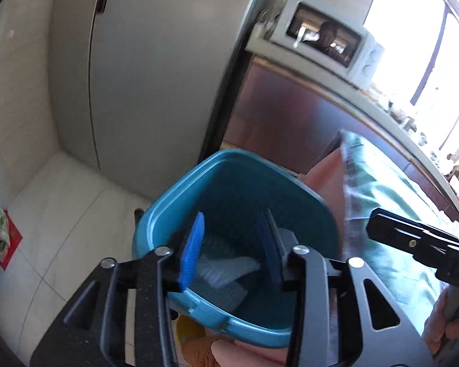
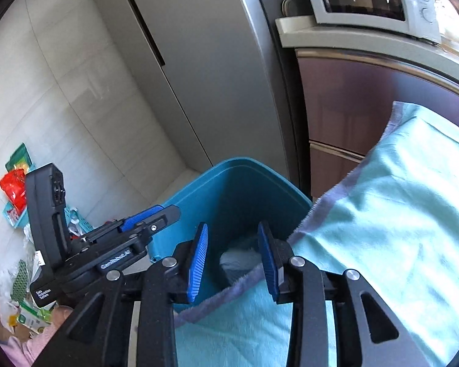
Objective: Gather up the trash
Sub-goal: 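Grasp the gold wrapper with the left gripper while the right grasps the paper cup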
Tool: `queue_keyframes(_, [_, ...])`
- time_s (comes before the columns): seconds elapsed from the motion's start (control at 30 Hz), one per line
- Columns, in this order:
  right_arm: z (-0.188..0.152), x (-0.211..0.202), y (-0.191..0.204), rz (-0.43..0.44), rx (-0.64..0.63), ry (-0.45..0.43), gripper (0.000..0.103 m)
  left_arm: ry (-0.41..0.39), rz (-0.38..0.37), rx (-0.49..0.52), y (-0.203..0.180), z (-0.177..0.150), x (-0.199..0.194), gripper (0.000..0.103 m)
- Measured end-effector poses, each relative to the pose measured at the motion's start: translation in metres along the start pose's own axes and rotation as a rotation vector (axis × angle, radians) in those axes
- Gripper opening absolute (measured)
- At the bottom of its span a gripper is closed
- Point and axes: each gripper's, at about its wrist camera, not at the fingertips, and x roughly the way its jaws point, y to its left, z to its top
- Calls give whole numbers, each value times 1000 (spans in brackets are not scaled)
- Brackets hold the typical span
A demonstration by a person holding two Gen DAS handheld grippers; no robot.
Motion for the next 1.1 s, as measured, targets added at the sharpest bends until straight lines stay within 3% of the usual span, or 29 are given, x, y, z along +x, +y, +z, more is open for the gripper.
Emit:
queue_keyframes(0.13, [-8, -37, -3, 8, -22, -67, 40, -55, -86, 86, -36, -2, -31, 54])
queue_keyframes(0.27, [-22, -85, -11, -26, -36, -131, 47, -64, -239, 219, -90, -18, -56, 60])
queue_keyframes(0.4, [-45, -136, -28, -99, -13, -194, 48, -4, -414, 331, -148, -43, -67, 61])
queue_keyframes(0.6, [-94, -210, -72, -282, 101, -282, 50, 98, -579, 491, -236, -89, -67, 64])
queue_keyframes(0.83, [-150, -283, -131, -476, 301, -383, 52, 191, -649, 585, -289, -130, -65, 71])
queue_keyframes(1.1, [-191, -324, -189, -608, 467, -451, 56, 285, -626, 617, -311, -148, -46, 73])
